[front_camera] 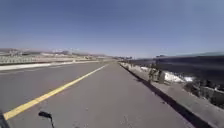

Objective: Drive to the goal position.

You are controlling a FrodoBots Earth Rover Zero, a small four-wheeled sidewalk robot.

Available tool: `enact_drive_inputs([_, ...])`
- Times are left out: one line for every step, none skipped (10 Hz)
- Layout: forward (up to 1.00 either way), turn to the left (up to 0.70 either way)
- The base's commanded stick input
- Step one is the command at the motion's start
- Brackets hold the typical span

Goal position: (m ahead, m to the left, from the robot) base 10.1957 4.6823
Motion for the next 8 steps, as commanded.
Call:
enact_drive_inputs([0.85,0.0])
enact_drive_inputs([0.85,0.0])
enact_drive_inputs([0.85,0.0])
enact_drive_inputs([0.85,0.0])
enact_drive_inputs([0.85,0.0])
enact_drive_inputs([0.85,0.0])
enact_drive_inputs([0.85,0.0])
enact_drive_inputs([0.85,0.0])
